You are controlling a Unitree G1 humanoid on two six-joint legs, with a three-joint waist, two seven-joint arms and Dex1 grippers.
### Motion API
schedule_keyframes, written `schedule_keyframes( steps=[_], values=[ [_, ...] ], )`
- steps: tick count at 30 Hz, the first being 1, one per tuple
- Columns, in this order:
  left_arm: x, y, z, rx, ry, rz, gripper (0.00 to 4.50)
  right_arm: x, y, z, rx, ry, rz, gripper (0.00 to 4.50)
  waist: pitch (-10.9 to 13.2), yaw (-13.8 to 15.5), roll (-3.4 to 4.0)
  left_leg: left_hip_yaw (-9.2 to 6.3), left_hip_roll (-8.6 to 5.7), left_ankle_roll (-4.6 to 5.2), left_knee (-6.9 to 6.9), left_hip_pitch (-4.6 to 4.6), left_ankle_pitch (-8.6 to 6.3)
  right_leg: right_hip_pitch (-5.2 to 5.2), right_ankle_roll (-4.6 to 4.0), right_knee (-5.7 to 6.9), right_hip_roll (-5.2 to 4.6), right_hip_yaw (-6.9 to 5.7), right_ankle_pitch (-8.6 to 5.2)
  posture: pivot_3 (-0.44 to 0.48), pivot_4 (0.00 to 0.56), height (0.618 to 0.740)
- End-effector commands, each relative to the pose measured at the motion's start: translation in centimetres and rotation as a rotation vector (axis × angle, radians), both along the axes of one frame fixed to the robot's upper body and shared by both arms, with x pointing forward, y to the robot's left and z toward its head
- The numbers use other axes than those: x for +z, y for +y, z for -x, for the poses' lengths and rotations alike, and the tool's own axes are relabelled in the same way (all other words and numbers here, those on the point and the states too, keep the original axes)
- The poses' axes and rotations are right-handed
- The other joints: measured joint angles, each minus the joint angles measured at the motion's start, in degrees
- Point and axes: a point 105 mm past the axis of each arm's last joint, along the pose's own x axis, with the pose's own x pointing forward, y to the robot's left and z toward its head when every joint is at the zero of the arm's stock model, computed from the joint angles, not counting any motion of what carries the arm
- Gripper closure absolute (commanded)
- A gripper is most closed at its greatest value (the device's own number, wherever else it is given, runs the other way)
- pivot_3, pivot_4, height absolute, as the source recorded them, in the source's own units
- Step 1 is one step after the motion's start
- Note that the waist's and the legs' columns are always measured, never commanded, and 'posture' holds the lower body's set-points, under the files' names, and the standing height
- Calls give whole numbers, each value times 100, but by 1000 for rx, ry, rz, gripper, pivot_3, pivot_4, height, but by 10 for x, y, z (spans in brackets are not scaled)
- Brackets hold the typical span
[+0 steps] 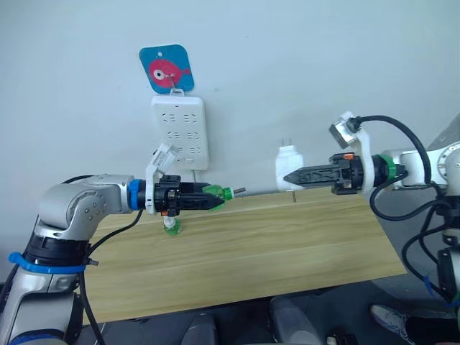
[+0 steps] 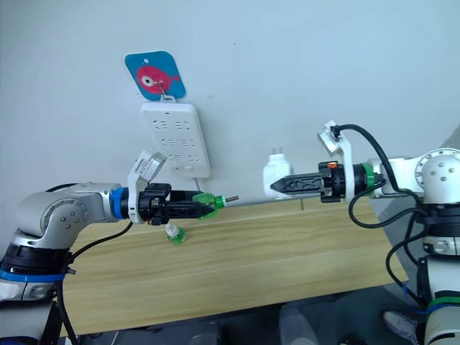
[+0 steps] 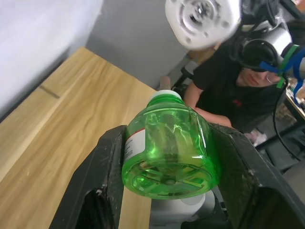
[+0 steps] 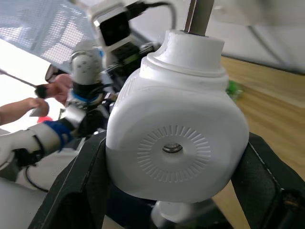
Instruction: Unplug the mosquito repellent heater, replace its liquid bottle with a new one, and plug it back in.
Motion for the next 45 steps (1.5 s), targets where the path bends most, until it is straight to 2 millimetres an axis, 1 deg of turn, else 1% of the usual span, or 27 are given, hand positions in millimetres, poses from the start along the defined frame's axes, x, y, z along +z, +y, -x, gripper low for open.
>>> schedule_keyframes(
  steps=[1,3,4,5,6,7,9,11,15,18,20,24,30,32,33,34,35,39,41,43,45],
  values=[
    [22,-2,5,29,-111,91,2258,-29,-17,-4,-78,-134,230,1411,1,49,-2,-1,0,0,0,-1,0,0,0,-3,-2,-1,0,-99,125,740],
    [23,-5,9,33,-126,103,2258,-47,-25,-2,-89,-150,314,1411,4,108,-6,0,-1,0,2,-1,0,1,2,-3,-5,-2,-1,-96,132,740],
    [20,-8,14,17,-137,87,2258,-63,-30,-1,-97,-148,372,1411,8,119,-7,3,-2,0,2,0,0,0,2,-2,-5,1,-1,-96,134,740],
    [16,-14,19,-2,-162,68,2258,-87,-38,-1,-130,-126,448,1411,8,121,-8,7,-2,-1,3,1,0,0,2,-1,-7,3,-1,-94,140,740],
    [13,-17,23,-14,-181,56,2258,-103,-43,0,-150,-114,500,1411,9,124,-8,10,-3,-1,4,3,0,1,2,0,-7,5,-1,-95,143,740],
    [11,-21,23,-9,-209,53,2258,-119,-48,1,-164,-102,549,1411,10,136,-9,12,-2,-1,3,6,0,2,2,-1,-7,6,-1,-93,145,740],
    [10,-25,20,9,-260,51,2258,-139,-54,-1,-195,-80,596,1411,14,160,-13,12,-3,-2,4,6,1,4,2,-1,-8,8,-1,-86,153,740],
    [9,-31,14,44,-320,48,2258,-163,-65,-7,-228,-71,693,1411,40,163,-17,14,-3,-9,7,9,5,5,1,0,-7,9,0,-80,164,740],
    [7,-36,11,74,-369,52,2258,-186,-80,-19,-247,-82,813,1411,57,170,-18,19,-2,-20,10,13,12,6,1,0,-6,11,11,-65,177,740],
    [4,-38,10,97,-394,50,2258,-197,-89,-29,-260,-87,880,1411,83,170,-20,22,-1,-19,9,16,12,7,1,0,-5,12,12,-50,186,740],
    [3,-39,11,101,-409,48,2258,-202,-90,-31,-258,-68,893,1411,104,178,-20,20,0,-19,7,15,12,7,0,0,-4,12,13,-37,192,740],
    [2,-41,13,110,-431,48,2258,-205,-87,-30,-255,7,858,1411,131,244,-26,10,-1,-18,2,13,12,7,-1,1,-4,8,13,-23,192,740],
    [-5,-42,17,91,-445,21,2258,-208,-91,-27,-222,49,877,1411,140,320,-33,8,-4,-18,-1,12,11,7,-1,-2,-8,6,13,-17,186,740],
    [-6,-42,18,88,-446,19,2258,-209,-91,-25,-214,65,872,690,142,322,-34,8,-4,-18,0,12,11,7,-1,-2,-8,5,13,-18,186,740],
    [-7,-42,18,88,-447,19,2258,-209,-90,-24,-213,69,871,444,149,322,-34,7,-4,-18,0,12,12,8,-1,-2,-7,5,13,-18,186,740],
    [-7,-43,18,83,-451,16,2258,-207,-89,-25,-218,70,865,105,158,322,-34,8,-4,-18,0,12,12,7,-1,-2,-7,5,13,-25,182,740],
    [-8,-43,17,80,-457,14,2258,-204,-88,-27,-225,64,858,14,161,321,-34,9,-4,-18,1,12,12,7,-1,-2,-7,5,13,-25,182,740],
    [-10,-44,14,77,-470,12,2258,-183,-87,-35,-276,27,821,0,162,309,-33,10,-4,-18,0,12,12,7,-1,-2,-8,6,13,-61,169,740],
    [-13,-44,12,71,-482,8,2258,-171,-91,-34,-307,-4,814,0,161,305,-31,9,-4,-19,0,11,12,6,-1,-1,-8,6,13,-78,159,740],
    [-16,-45,11,60,-498,4,2258,-155,-94,-32,-300,-89,816,0,161,304,-31,9,-4,-19,0,11,12,6,-1,-2,-9,5,13,-85,157,740],
    [-17,-45,9,64,-513,6,2258,-140,-93,-27,-310,-132,786,0,161,322,-31,4,-5,-19,-1,7,12,6,0,-4,-10,0,13,-99,151,740]
  ],
)
